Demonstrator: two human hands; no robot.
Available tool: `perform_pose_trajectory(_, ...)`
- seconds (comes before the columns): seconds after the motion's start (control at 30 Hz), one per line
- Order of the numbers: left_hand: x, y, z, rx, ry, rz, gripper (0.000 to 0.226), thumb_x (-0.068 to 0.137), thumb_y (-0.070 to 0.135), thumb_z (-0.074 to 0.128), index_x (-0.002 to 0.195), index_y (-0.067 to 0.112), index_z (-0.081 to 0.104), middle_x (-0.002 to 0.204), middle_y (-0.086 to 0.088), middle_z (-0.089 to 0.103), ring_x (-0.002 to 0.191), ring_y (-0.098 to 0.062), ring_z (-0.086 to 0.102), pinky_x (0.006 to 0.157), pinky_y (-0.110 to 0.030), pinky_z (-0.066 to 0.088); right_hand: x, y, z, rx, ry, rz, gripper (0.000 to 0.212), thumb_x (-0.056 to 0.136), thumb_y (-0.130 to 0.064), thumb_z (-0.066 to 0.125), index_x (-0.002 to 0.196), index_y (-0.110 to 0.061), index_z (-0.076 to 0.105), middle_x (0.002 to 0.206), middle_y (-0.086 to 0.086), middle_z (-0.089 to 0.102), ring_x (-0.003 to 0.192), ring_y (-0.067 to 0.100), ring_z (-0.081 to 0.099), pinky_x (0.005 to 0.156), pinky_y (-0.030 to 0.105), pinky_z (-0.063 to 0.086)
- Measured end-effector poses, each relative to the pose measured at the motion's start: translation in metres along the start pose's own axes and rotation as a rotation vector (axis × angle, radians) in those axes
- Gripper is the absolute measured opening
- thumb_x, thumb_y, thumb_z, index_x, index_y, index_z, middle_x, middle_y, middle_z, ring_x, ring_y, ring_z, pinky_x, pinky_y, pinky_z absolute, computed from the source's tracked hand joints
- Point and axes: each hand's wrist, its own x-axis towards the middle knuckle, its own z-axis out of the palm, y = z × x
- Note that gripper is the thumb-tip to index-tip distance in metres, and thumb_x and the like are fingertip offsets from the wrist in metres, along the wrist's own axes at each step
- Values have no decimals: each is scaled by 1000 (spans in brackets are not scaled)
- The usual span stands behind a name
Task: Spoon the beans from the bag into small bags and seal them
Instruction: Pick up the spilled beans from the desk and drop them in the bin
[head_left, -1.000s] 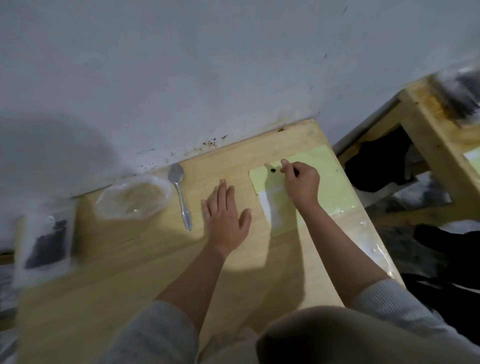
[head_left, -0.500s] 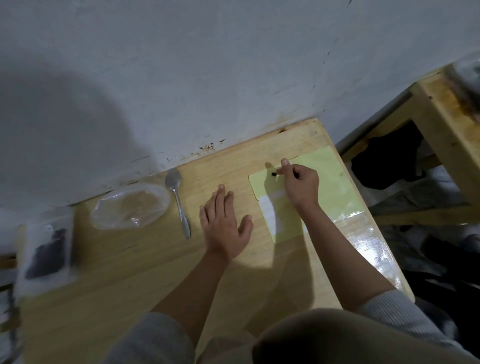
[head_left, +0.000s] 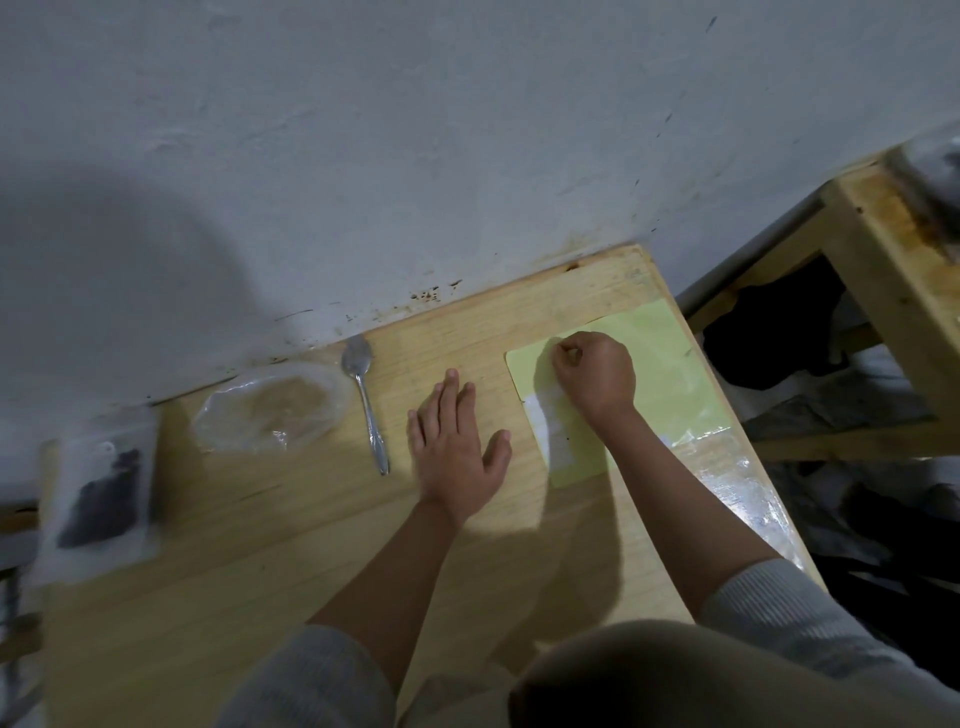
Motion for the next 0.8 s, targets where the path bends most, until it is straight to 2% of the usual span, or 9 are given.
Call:
perform_pose_trajectory(0.1, 1, -2, -1, -48, -13, 6, 71, 85, 56, 40, 142, 13, 36, 156, -3, 22, 142, -23, 19, 114, -51, 12, -3, -10, -4, 128, 41, 60, 17, 86, -18, 59, 85, -4, 67, 66, 1, 55, 65, 19, 52, 59, 24, 33)
perform_pose_trajectory(0.13, 2, -3, -3, -97, -18, 6, 72, 84, 57, 42, 141, 14, 37, 156, -1, 22, 142, -22, 19, 115, -50, 11, -5, -13, -5, 200, 35, 99, 14, 85, -18, 58, 78, -7, 63, 63, -1, 51, 62, 17, 48, 58, 25, 32)
perform_pose_trajectory(0.2, 3, -7, -11, -247, -2, 35, 66, 82, 53, 45, 134, 13, 47, 154, -2, 26, 140, -22, 21, 116, -50, 17, -13, -22, -5, 386, 8, 199, 25, 83, -14, 56, 60, -11, 46, 53, -3, 39, 53, 16, 37, 53, 26, 30)
perform_pose_trajectory(0.27, 0, -14, -25, -353, 94, 74, 51, 84, 43, 47, 120, 10, 59, 151, -5, 34, 138, -22, 26, 112, -47, 27, -24, -34, -2, 603, -16, 335, 37, 81, -11, 54, 54, -14, 28, 48, -3, 24, 48, 18, 23, 48, 26, 25)
perform_pose_trajectory(0.37, -13, -31, -48, -298, 341, 75, 34, 82, 27, 56, 110, 10, 64, 146, -12, 40, 132, -26, 36, 109, -46, 29, -44, -54, 7, 836, -117, 550, 35, 80, -11, 48, 55, -18, 26, 51, 0, 19, 43, 17, 15, 42, 22, 18)
perform_pose_trajectory(0.53, -29, -91, -83, -214, 639, -282, 41, 79, 25, 64, 117, 11, 60, 145, -25, 30, 129, -37, 31, 106, -50, 24, -83, -87, 24, 998, -265, 663, 22, 80, -11, 35, 61, -19, 29, 46, -6, 22, 36, 12, 15, 39, 16, 13)
perform_pose_trajectory(0.63, -30, -136, -98, -229, 631, -411, 41, 80, 28, 65, 119, 17, 60, 148, -25, 24, 134, -39, 24, 108, -47, 19, -104, -105, 33, 1045, -267, 651, 25, 85, -13, 37, 61, -18, 32, 51, -3, 25, 36, 11, 17, 39, 17, 13)
perform_pose_trajectory(0.7, -27, -155, -107, -300, 526, -457, 39, 84, 29, 65, 121, 19, 61, 151, -23, 19, 140, -38, 19, 110, -44, 18, -118, -114, 37, 1110, -273, 629, 25, 87, -13, 37, 62, -16, 37, 53, -1, 32, 36, 11, 21, 38, 18, 16)
perform_pose_trajectory(0.8, -21, -176, -116, -406, 351, -479, 39, 89, 30, 61, 126, 19, 58, 152, -13, 24, 140, -30, 23, 107, -40, 30, -136, -123, 43, 1241, -289, 600, 24, 88, -13, 34, 66, -12, 44, 59, 2, 41, 37, 12, 27, 37, 19, 20)
